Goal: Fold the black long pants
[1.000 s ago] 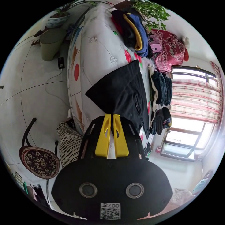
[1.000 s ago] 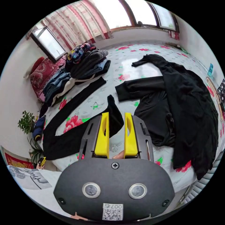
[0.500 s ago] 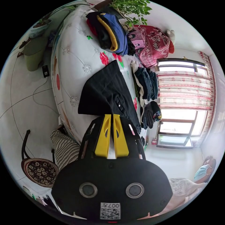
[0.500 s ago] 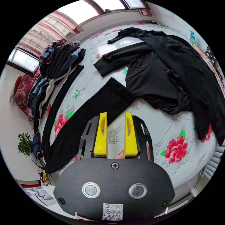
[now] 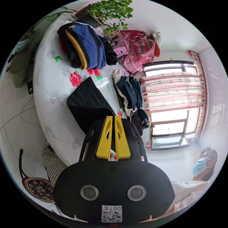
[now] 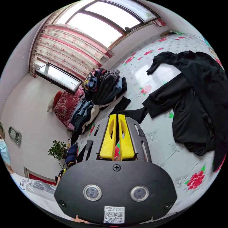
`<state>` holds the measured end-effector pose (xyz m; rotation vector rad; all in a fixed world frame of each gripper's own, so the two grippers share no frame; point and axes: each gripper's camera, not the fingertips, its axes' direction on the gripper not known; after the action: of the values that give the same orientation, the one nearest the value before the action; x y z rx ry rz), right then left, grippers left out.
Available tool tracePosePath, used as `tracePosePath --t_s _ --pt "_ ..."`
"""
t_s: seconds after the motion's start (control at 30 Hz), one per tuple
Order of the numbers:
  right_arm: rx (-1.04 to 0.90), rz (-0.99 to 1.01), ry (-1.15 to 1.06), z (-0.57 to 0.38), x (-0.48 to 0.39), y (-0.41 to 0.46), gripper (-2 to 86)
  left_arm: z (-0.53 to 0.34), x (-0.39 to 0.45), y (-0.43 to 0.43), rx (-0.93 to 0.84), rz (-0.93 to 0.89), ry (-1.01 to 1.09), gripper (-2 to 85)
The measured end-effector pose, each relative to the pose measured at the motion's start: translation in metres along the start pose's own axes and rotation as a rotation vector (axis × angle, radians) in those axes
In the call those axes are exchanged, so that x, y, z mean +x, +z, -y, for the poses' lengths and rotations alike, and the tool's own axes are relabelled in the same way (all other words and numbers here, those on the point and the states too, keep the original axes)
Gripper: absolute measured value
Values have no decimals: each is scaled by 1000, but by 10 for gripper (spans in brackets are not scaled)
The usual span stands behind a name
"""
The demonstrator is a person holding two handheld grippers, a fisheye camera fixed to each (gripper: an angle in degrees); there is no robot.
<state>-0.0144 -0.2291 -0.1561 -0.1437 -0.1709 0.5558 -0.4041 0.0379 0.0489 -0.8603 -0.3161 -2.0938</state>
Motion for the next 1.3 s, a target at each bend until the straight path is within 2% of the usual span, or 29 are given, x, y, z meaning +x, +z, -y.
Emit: tracePosePath --t_s 0.13,0.33,0.47,0.57,0.7,0.77,0.87,0.93,1.0,1.07,1.17,1.3 --pt "-35 -137 -47 48 -33 43 -2 58 16 68 -28 53 28 -9" --pt "-159 -278 -41 124 -51 169 -1 126 -7 189 -32 200 -8 -6" --pt "-173 -391 -83 149 -51 242 5 143 -35 265 -125 338 -30 10" --pt "-227 -436 -98 155 -40 268 17 133 -42 275 -96 333 16 39" --pt "-231 -376 -134 141 -12 251 30 93 -15 262 -65 339 206 61" --pt "-223 -352 -97 133 13 234 33 56 9 271 -115 359 357 64" --pt "-207 -323 -6 126 62 207 40 -31 47 324 -275 400 631 67" --pt "-209 -303 42 126 89 198 45 -69 49 361 -380 382 702 69" --pt "-229 -232 100 129 118 197 53 -98 37 400 -497 413 725 70" --pt "-244 -153 156 131 137 201 56 -125 12 435 -602 525 724 54" --pt "-180 -31 251 134 164 204 47 -144 0 434 -578 558 778 9" --pt "-102 194 469 125 212 200 16 -138 -10 429 -598 535 761 2"
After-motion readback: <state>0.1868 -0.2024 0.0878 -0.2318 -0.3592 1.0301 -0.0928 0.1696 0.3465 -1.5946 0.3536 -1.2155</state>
